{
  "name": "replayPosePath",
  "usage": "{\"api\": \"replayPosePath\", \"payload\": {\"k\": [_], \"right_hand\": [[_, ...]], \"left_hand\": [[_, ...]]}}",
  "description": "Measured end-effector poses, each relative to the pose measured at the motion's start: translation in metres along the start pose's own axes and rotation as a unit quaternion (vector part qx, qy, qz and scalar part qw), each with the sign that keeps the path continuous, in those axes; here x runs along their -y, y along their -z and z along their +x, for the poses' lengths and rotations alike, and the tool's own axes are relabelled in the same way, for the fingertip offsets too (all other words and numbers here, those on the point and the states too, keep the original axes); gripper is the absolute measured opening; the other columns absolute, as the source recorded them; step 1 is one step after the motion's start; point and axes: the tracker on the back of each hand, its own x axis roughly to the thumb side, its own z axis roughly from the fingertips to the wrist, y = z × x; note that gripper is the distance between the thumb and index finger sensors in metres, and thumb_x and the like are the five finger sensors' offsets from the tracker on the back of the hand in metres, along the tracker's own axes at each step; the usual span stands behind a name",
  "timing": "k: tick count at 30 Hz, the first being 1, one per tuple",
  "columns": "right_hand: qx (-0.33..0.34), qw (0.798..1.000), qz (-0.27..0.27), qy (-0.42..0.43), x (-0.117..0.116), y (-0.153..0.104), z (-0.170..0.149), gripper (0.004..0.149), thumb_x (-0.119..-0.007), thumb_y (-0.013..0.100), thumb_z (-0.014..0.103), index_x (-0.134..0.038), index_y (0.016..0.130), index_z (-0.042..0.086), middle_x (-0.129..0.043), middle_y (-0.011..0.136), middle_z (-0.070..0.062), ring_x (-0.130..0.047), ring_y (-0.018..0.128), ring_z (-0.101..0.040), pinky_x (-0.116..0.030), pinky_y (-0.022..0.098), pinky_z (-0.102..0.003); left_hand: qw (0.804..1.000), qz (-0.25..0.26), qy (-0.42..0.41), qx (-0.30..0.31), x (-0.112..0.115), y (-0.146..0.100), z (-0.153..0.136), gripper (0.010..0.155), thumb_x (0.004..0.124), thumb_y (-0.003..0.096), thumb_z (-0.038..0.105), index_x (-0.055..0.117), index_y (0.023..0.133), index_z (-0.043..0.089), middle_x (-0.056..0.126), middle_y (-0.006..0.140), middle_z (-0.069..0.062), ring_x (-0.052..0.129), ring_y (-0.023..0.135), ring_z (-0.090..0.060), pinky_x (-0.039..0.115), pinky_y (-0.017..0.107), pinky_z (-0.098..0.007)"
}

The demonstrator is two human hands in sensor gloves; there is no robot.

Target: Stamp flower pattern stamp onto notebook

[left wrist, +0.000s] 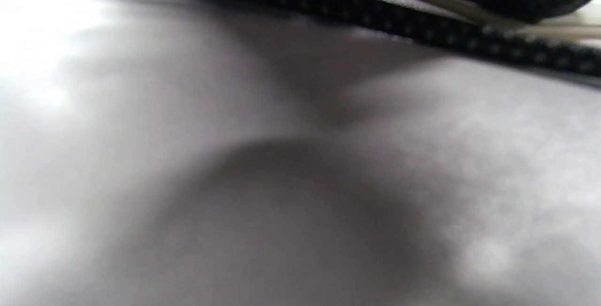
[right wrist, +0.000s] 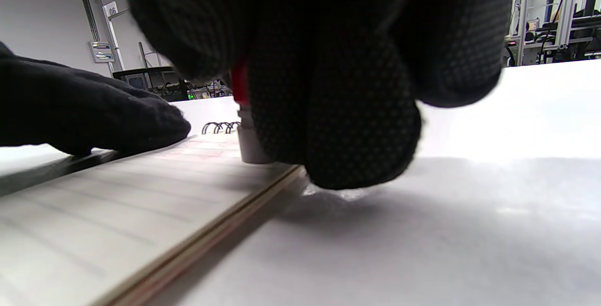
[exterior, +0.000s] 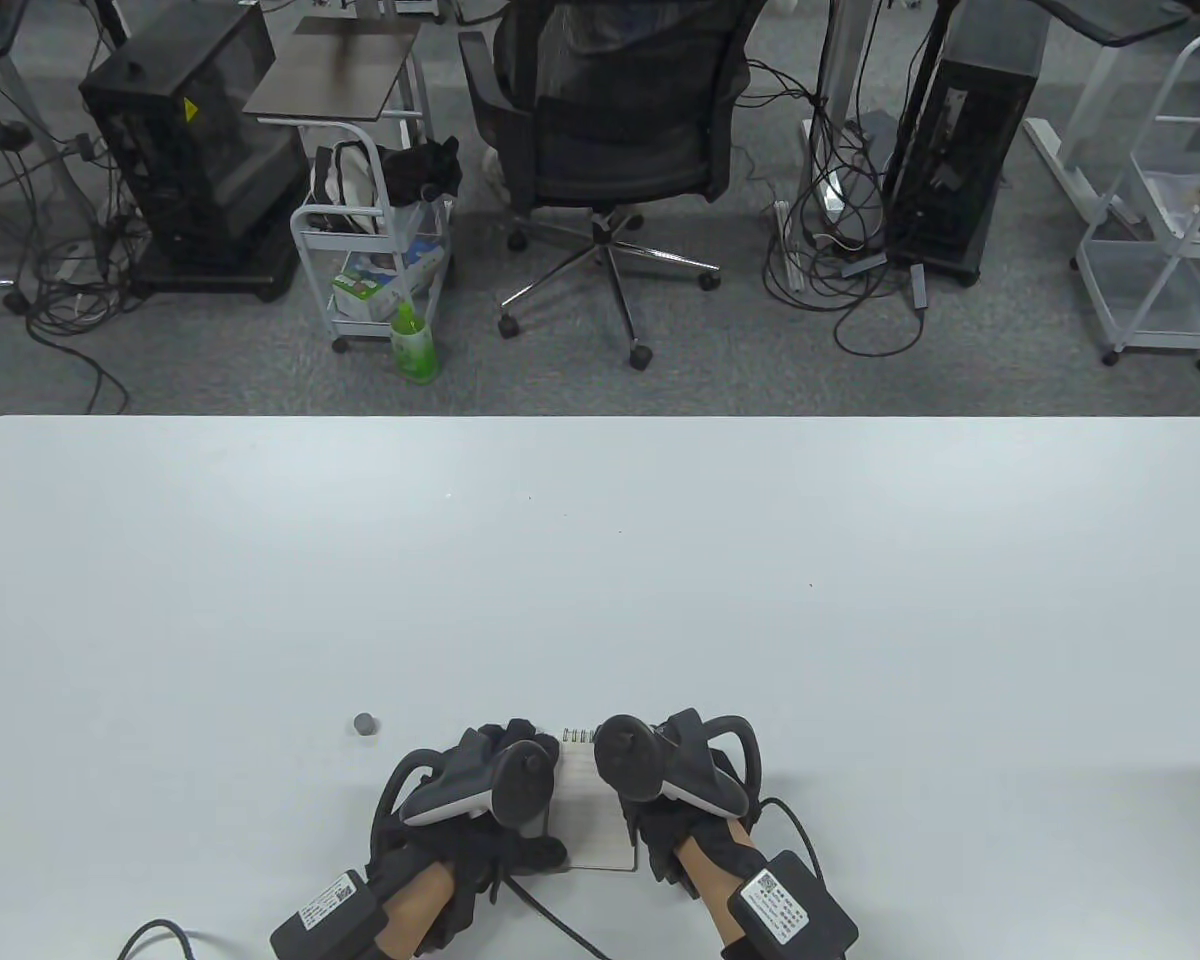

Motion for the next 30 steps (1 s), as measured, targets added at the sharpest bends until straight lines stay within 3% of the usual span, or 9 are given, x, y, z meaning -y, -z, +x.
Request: {"api": "replayPosePath", "payload": {"k": [21, 30], "right_hand": [[0.004, 1.000, -0.006, -0.022, 0.005, -0.002, 0.000, 0.045, -0.085, 0.040, 0.030, -0.085, 0.084, 0.018, -0.099, 0.061, -0.017, -0.110, 0.043, -0.030, -0.085, 0.045, -0.051], [0.008, 0.999, -0.024, 0.020, 0.010, -0.004, -0.002, 0.045, -0.084, 0.040, 0.031, -0.085, 0.084, 0.018, -0.098, 0.062, -0.016, -0.109, 0.044, -0.030, -0.083, 0.046, -0.052]], "left_hand": [[1.000, 0.000, -0.004, -0.002, 0.000, 0.000, 0.000, 0.101, 0.063, 0.0303, 0.068, 0.022, 0.107, 0.017, 0.014, 0.112, -0.014, 0.019, 0.102, -0.042, 0.031, 0.070, -0.061], [1.000, 0.000, -0.006, -0.003, 0.000, 0.000, 0.000, 0.101, 0.064, 0.0303, 0.068, 0.022, 0.107, 0.017, 0.014, 0.112, -0.014, 0.019, 0.102, -0.043, 0.031, 0.070, -0.061]]}}
